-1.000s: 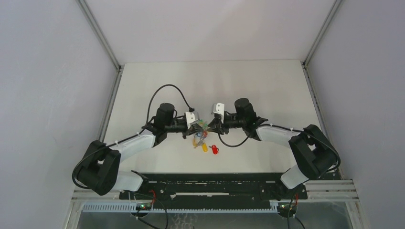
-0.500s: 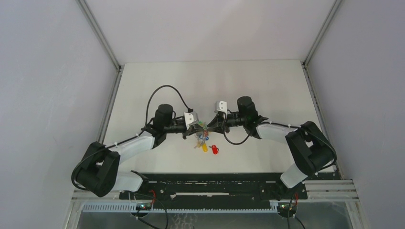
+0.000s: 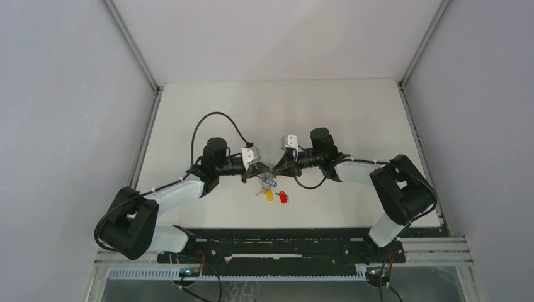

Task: Put the keys on the keyring

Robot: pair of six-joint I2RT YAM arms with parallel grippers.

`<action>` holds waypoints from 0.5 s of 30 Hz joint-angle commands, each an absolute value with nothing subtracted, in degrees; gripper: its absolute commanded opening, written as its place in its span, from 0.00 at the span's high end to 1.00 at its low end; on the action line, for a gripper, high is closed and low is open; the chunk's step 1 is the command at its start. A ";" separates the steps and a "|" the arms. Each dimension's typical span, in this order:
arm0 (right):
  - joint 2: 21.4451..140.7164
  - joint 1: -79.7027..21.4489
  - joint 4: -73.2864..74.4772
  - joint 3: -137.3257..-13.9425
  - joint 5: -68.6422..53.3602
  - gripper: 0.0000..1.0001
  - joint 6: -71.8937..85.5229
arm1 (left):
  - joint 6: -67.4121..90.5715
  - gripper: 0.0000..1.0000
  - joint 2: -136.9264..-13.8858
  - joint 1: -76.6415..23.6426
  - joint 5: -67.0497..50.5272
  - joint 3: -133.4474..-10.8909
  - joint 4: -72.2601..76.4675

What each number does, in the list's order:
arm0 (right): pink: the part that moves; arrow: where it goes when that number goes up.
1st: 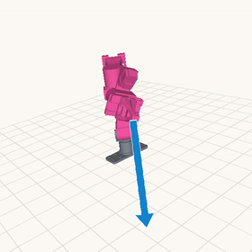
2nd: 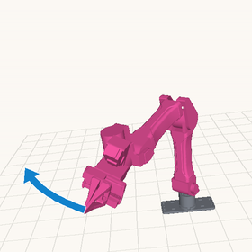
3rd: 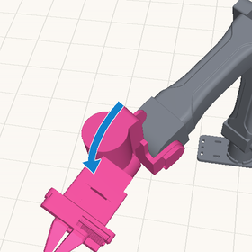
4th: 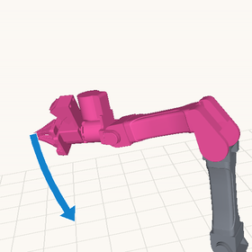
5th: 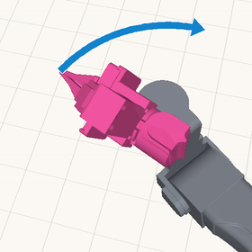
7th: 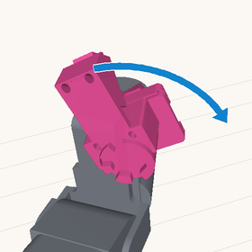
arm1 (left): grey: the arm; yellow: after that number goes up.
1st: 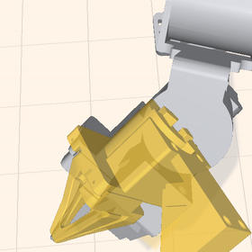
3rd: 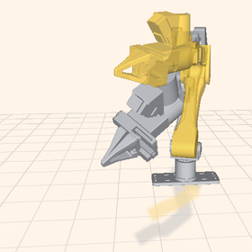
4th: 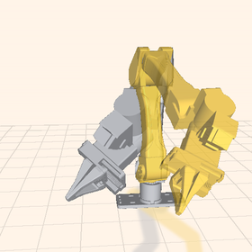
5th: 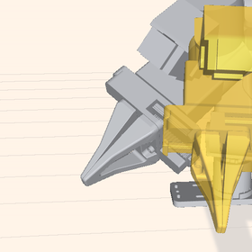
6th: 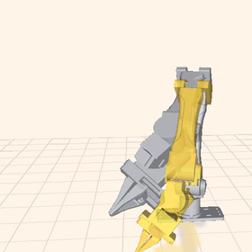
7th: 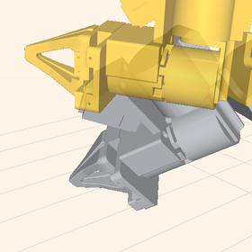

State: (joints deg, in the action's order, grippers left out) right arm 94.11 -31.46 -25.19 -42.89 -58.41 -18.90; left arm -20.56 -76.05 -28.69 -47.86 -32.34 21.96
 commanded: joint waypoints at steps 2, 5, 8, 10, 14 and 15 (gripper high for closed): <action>94.52 -31.47 -29.27 -45.43 -59.81 0.84 -18.55 | -19.50 1.00 -76.09 -28.48 -50.28 -31.99 26.69; 94.36 -31.31 -29.57 -45.35 -59.13 0.84 -18.44 | -19.34 1.00 -76.95 -28.48 -50.19 -32.23 26.65; 94.10 -31.21 -29.36 -45.35 -58.78 0.85 -18.74 | -19.30 1.00 -77.57 -28.48 -49.74 -32.34 26.85; 94.12 -31.22 -29.42 -45.35 -58.88 0.86 -18.83 | -19.15 1.00 -77.90 -28.48 -49.82 -32.42 26.98; 94.53 -31.29 -29.33 -45.37 -59.31 0.89 -19.04 | -18.38 1.00 -77.94 -28.43 -49.83 -32.21 28.33; 94.61 -31.35 -29.17 -45.36 -59.42 0.90 -19.29 | -18.10 1.00 -77.88 -28.47 -49.88 -32.11 28.83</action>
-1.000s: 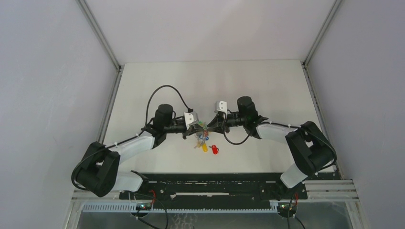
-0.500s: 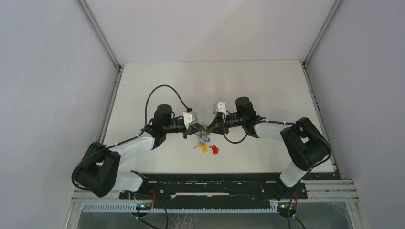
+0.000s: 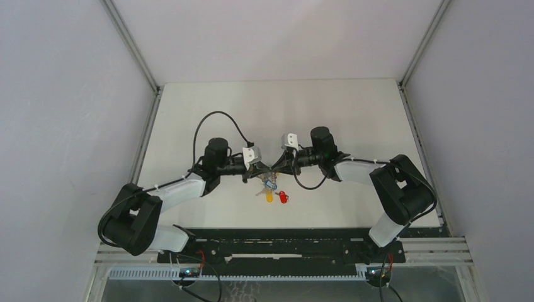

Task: Put the keys on the keyring

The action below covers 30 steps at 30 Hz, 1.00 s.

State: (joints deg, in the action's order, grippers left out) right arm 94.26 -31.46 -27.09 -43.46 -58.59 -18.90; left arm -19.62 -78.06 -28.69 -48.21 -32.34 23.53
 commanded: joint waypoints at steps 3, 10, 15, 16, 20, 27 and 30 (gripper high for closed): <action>94.79 -31.46 -28.38 -45.42 -59.26 0.96 -20.03 | -16.99 1.00 -77.88 -28.44 -50.08 -31.61 30.86; 92.64 -31.73 -16.45 -48.74 -55.28 1.00 -25.13 | -15.76 0.95 -78.23 -28.39 -48.56 -30.91 32.88; 90.20 -33.06 4.85 -55.88 -45.73 1.00 -33.47 | -17.51 0.77 -77.53 -28.39 -45.98 -31.08 31.22; 90.09 -33.54 8.75 -57.55 -43.64 1.00 -34.93 | -17.51 0.75 -77.59 -28.34 -45.81 -31.26 31.21; 89.83 -35.85 20.52 -63.77 -34.61 1.00 -39.06 | -17.17 0.72 -77.93 -28.30 -46.22 -31.53 32.75; 90.52 -39.94 34.42 -72.63 -21.76 1.00 -44.90 | -12.96 0.71 -79.83 -26.34 -47.28 -29.44 43.03; 90.87 -41.10 37.14 -75.03 -19.25 1.00 -45.79 | -9.91 0.71 -82.38 -25.94 -47.44 -28.67 49.26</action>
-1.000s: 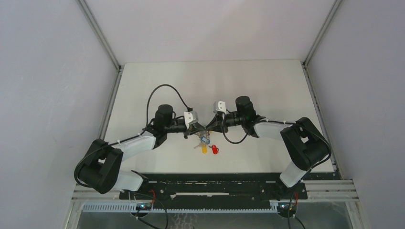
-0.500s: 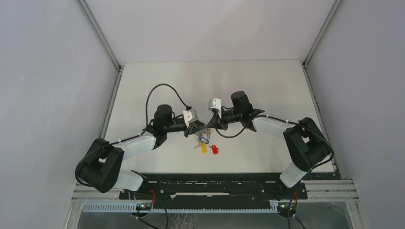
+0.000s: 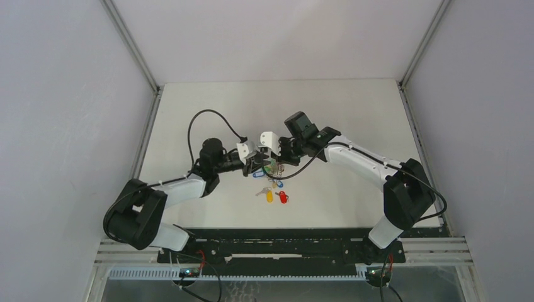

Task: Put the keys on the keyring

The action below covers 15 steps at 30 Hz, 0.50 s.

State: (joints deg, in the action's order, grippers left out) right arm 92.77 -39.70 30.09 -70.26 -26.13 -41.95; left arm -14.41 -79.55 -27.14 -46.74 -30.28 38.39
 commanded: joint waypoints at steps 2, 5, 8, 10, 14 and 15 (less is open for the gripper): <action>90.88 -41.54 37.98 -76.11 -18.63 1.00 -48.02 | -7.11 0.71 -84.91 -25.66 -47.67 -27.80 55.24; 90.97 -41.57 38.40 -77.09 -19.13 1.00 -49.08 | -0.12 0.70 -89.23 -25.34 -47.70 -25.90 70.06; 91.12 -41.49 38.24 -77.17 -19.72 1.00 -49.69 | 4.67 0.69 -93.96 -25.29 -48.99 -25.22 80.11; 91.51 -41.48 38.23 -77.25 -19.74 1.00 -49.82 | 5.68 0.69 -95.03 -25.40 -49.30 -26.04 80.48; 92.01 -41.46 38.04 -77.31 -19.82 1.00 -50.15 | 5.16 0.68 -94.42 -25.42 -49.61 -26.00 80.34; 92.16 -41.45 37.98 -77.34 -20.06 1.00 -50.18 | 5.10 0.68 -94.57 -25.40 -49.85 -26.27 80.26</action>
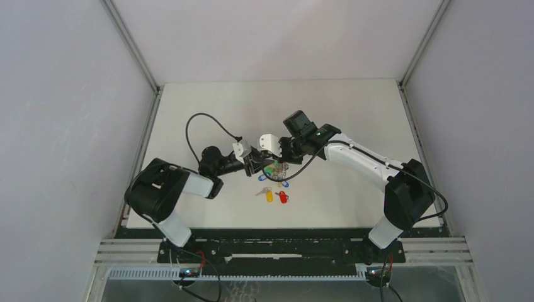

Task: Put the keys on the keyring

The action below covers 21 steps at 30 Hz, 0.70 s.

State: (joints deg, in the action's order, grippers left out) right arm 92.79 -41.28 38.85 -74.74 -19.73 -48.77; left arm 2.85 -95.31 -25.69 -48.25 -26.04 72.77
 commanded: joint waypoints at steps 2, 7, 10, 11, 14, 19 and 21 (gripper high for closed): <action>92.36 -41.48 38.01 -77.70 -20.48 1.00 -50.25 | 5.51 0.67 -95.33 -25.68 -50.37 -27.01 80.25; 92.81 -41.48 37.97 -78.26 -20.59 1.00 -50.34 | 5.47 0.69 -97.30 -27.00 -50.95 -28.25 80.27; 92.99 -41.55 37.97 -78.40 -20.76 1.00 -50.37 | 5.49 0.70 -97.96 -27.05 -51.16 -28.68 80.25; 92.99 -41.57 37.97 -78.40 -20.89 1.00 -50.41 | 5.55 0.70 -98.16 -27.10 -51.33 -28.95 80.24; 92.99 -41.64 37.80 -78.42 -21.20 1.00 -50.37 | 5.55 0.71 -98.87 -27.34 -51.49 -29.56 80.25; 92.86 -41.79 37.79 -78.40 -21.63 1.00 -50.40 | 5.24 0.73 -99.73 -27.39 -51.33 -30.29 80.24; 92.83 -41.84 37.73 -78.42 -21.80 1.00 -50.51 | 5.11 0.74 -99.99 -27.39 -51.51 -30.60 80.25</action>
